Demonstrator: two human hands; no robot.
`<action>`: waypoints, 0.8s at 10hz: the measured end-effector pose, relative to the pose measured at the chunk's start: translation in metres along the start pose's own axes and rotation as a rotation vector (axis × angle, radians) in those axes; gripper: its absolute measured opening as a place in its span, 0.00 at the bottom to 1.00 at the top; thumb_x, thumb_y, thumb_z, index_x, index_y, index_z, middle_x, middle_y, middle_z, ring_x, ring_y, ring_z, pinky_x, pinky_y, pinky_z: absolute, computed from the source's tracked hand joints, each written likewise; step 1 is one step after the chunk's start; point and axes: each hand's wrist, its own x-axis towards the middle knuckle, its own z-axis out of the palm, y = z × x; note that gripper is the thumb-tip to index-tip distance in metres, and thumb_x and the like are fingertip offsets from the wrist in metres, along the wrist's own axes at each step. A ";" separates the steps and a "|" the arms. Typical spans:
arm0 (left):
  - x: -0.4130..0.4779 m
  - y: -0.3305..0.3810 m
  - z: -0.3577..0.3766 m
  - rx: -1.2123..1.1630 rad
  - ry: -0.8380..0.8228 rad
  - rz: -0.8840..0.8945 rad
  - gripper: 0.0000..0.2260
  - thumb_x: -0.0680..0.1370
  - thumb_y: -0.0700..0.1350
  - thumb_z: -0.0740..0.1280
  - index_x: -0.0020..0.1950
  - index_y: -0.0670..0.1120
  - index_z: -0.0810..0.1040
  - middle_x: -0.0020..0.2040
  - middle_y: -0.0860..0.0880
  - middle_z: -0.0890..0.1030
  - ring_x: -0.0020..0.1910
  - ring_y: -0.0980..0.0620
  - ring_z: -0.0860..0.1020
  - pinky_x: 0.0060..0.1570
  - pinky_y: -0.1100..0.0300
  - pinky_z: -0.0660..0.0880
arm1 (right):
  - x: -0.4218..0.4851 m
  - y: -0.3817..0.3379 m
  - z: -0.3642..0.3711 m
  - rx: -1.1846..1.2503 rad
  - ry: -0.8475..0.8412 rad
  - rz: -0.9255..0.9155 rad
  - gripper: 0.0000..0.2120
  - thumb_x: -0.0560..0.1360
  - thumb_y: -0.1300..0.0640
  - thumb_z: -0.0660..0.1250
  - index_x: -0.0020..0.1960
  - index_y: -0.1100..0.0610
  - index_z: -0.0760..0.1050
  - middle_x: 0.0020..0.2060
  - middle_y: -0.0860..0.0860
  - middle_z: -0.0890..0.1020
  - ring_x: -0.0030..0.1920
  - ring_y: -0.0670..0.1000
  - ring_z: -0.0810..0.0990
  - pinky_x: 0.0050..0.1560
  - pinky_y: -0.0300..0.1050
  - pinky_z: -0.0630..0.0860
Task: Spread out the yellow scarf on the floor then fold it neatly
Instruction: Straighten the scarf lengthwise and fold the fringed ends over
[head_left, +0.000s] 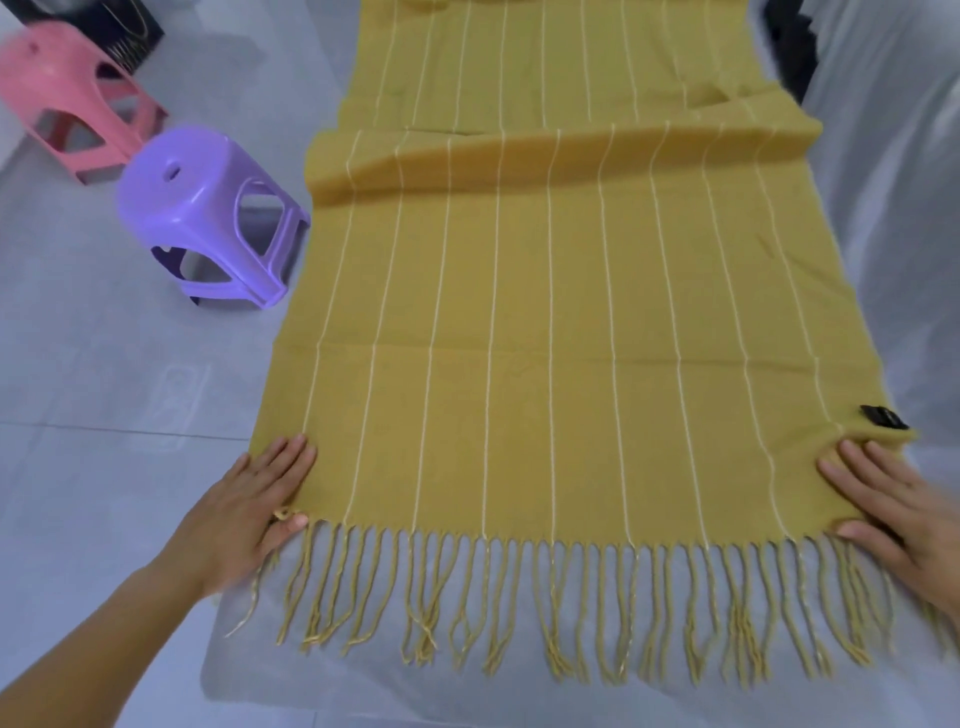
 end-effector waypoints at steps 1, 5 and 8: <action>0.001 -0.002 0.002 -0.030 0.058 -0.011 0.26 0.80 0.61 0.45 0.76 0.52 0.55 0.75 0.50 0.59 0.75 0.54 0.51 0.72 0.62 0.43 | 0.003 0.017 0.011 0.042 0.025 0.078 0.24 0.78 0.35 0.47 0.73 0.35 0.53 0.74 0.44 0.60 0.75 0.48 0.55 0.73 0.46 0.53; -0.076 0.012 -0.006 -0.070 -0.076 0.161 0.21 0.80 0.52 0.51 0.71 0.46 0.67 0.71 0.51 0.68 0.73 0.57 0.58 0.71 0.61 0.52 | -0.098 0.065 0.064 0.074 -0.155 0.153 0.23 0.79 0.38 0.49 0.74 0.37 0.54 0.74 0.36 0.56 0.74 0.46 0.55 0.73 0.39 0.48; -0.116 0.019 -0.050 -0.123 -0.183 0.186 0.23 0.79 0.49 0.51 0.75 0.52 0.59 0.70 0.55 0.70 0.70 0.60 0.64 0.68 0.68 0.55 | -0.142 0.057 0.032 -0.006 -0.366 0.100 0.24 0.81 0.43 0.45 0.76 0.45 0.52 0.75 0.40 0.53 0.74 0.42 0.56 0.72 0.35 0.51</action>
